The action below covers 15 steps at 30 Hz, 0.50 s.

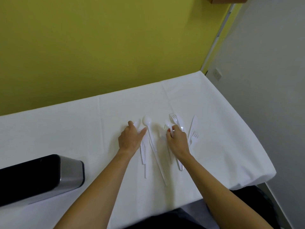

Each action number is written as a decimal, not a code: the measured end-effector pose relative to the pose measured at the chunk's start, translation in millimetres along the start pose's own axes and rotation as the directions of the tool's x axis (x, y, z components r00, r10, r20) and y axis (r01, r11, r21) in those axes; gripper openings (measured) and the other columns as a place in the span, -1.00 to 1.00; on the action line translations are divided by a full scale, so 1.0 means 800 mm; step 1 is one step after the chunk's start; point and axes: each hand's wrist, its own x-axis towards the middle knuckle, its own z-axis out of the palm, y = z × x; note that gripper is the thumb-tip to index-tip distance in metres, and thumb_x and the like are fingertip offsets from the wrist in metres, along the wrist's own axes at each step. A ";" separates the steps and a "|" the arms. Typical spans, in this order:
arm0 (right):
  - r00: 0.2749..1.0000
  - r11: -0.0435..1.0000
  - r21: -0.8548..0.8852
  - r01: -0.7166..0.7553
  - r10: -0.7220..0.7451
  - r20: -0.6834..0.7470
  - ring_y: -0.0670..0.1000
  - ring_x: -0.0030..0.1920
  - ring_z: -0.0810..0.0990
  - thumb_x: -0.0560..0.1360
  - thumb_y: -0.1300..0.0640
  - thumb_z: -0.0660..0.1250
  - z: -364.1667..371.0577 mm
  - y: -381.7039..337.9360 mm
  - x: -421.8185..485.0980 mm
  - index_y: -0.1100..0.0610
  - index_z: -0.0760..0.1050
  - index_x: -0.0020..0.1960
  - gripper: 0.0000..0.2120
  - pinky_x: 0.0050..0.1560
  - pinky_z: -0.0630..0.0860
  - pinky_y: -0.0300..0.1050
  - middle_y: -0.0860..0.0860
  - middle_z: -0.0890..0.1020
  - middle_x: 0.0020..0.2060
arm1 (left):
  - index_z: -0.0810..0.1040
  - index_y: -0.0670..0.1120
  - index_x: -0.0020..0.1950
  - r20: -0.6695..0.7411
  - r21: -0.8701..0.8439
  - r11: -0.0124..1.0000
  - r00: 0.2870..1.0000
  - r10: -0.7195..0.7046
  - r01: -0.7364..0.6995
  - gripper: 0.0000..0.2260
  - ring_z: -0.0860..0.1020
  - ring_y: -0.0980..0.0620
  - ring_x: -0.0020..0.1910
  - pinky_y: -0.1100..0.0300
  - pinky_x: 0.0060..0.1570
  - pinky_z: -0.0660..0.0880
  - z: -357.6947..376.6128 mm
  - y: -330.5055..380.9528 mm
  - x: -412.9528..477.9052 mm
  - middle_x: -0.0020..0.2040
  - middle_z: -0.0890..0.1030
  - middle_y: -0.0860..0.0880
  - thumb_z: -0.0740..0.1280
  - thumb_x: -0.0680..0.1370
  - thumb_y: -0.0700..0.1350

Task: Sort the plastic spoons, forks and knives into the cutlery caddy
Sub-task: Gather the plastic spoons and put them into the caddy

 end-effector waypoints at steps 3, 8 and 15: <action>1.000 0.999 -0.047 0.008 -0.008 0.010 0.00 -0.42 0.40 0.63 0.12 0.07 0.006 -0.008 0.018 0.17 0.32 -0.22 -0.74 -0.34 0.39 -0.03 0.04 0.45 -0.38 | 0.34 -0.20 0.17 0.013 -0.011 1.000 1.000 0.027 -0.027 -0.58 0.56 -0.20 0.05 0.09 -0.20 0.39 -0.001 -0.004 0.000 0.10 0.55 -0.17 0.29 0.55 0.11; 0.994 0.969 -0.226 0.102 -0.090 0.061 0.13 -0.25 0.58 0.64 0.10 0.02 0.020 -0.032 0.041 0.24 0.43 -0.09 -0.70 -0.24 0.51 0.04 0.11 0.58 -0.26 | 0.39 -0.21 0.15 -0.033 -0.076 0.996 0.998 0.048 -0.051 -0.72 0.54 -0.17 0.03 0.09 -0.14 0.38 -0.008 -0.015 -0.014 0.08 0.54 -0.16 0.23 0.60 -0.01; 0.974 0.817 -0.535 0.216 -0.141 0.178 0.09 -0.08 0.59 0.54 -0.15 0.24 0.038 -0.064 0.058 0.17 0.46 0.06 -0.62 -0.12 0.49 -0.07 0.04 0.58 -0.11 | 0.42 -0.21 0.02 -0.111 0.007 0.997 0.991 0.072 -0.072 -0.82 0.57 -0.19 -0.13 0.11 -0.28 0.32 -0.015 -0.036 -0.020 -0.12 0.58 -0.16 0.11 0.62 -0.13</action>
